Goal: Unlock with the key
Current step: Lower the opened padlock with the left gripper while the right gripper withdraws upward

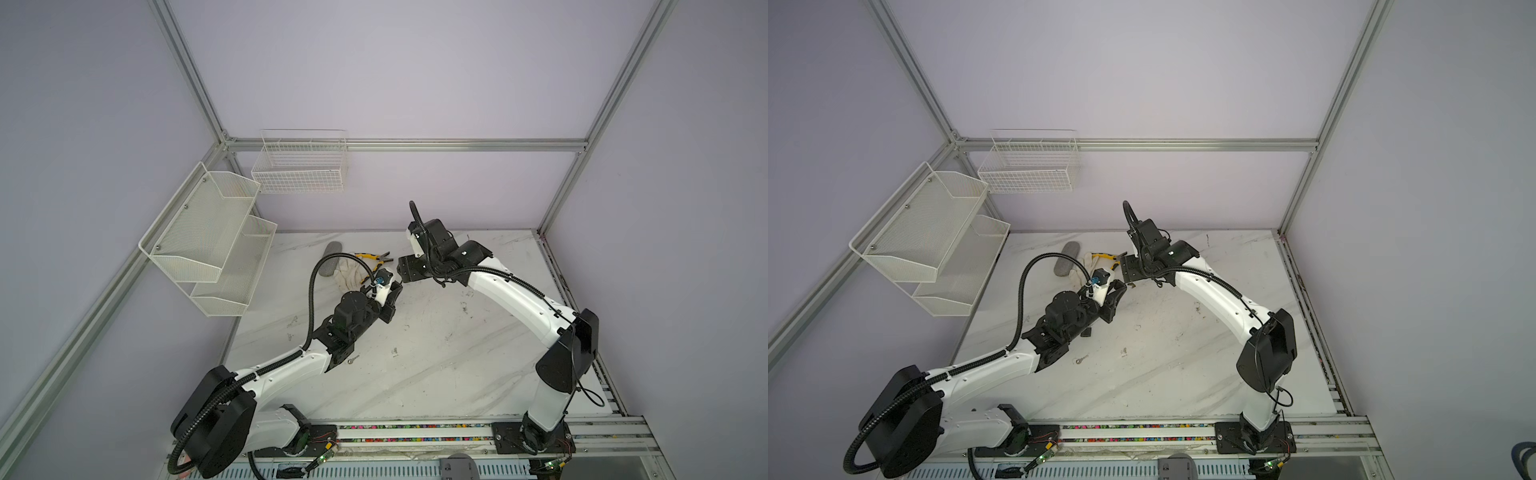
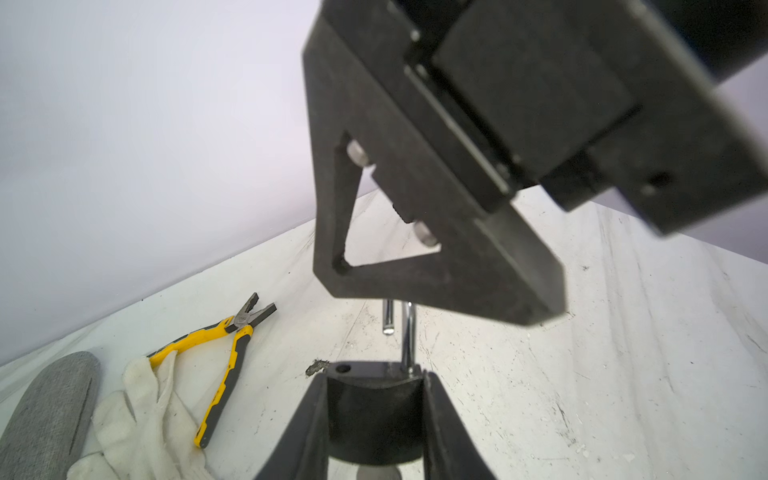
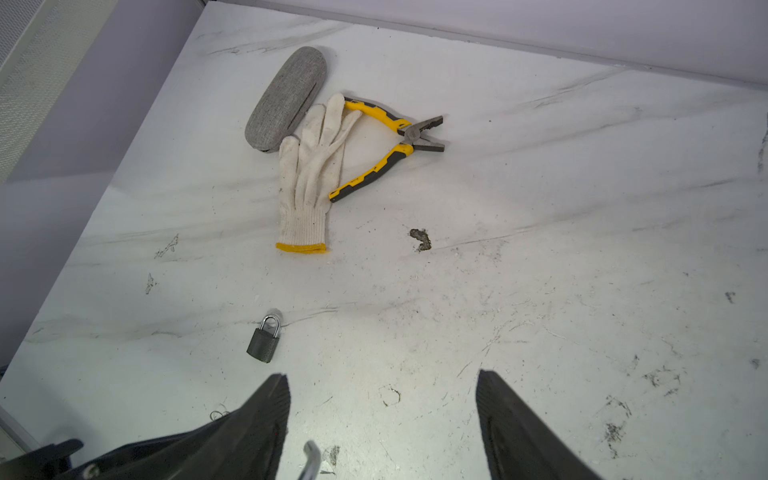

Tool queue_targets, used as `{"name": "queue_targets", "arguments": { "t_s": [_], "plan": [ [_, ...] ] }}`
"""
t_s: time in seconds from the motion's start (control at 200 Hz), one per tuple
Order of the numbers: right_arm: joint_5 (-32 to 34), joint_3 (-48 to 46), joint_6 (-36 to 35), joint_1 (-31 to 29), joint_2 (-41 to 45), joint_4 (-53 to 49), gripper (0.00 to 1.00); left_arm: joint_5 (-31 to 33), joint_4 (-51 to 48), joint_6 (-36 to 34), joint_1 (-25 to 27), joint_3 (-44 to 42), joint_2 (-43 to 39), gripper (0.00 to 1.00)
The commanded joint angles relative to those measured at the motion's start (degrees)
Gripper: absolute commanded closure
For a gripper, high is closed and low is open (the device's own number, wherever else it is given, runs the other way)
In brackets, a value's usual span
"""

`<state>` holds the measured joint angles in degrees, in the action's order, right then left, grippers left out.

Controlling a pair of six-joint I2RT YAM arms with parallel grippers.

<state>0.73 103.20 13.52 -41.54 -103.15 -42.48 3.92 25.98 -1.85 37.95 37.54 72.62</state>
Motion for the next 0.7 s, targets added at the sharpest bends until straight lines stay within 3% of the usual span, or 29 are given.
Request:
{"name": "queue_targets", "arguments": {
  "t_s": [0.0,0.58,0.695],
  "plan": [
    [2.1,2.3,-1.5,-0.2,-0.2,-4.7,0.25,1.2,5.7,-2.2,0.0,-2.6,-0.3,1.00],
    [1.0,1.3,-2.6,1.9,1.4,-5.8,0.21,2.1,8.2,-2.4,0.1,-2.8,0.2,1.00],
    [-1.7,0.1,-3.5,2.3,2.6,-5.1,0.21,2.1,8.6,-2.1,0.1,-2.6,0.3,1.00]
  ]
}}
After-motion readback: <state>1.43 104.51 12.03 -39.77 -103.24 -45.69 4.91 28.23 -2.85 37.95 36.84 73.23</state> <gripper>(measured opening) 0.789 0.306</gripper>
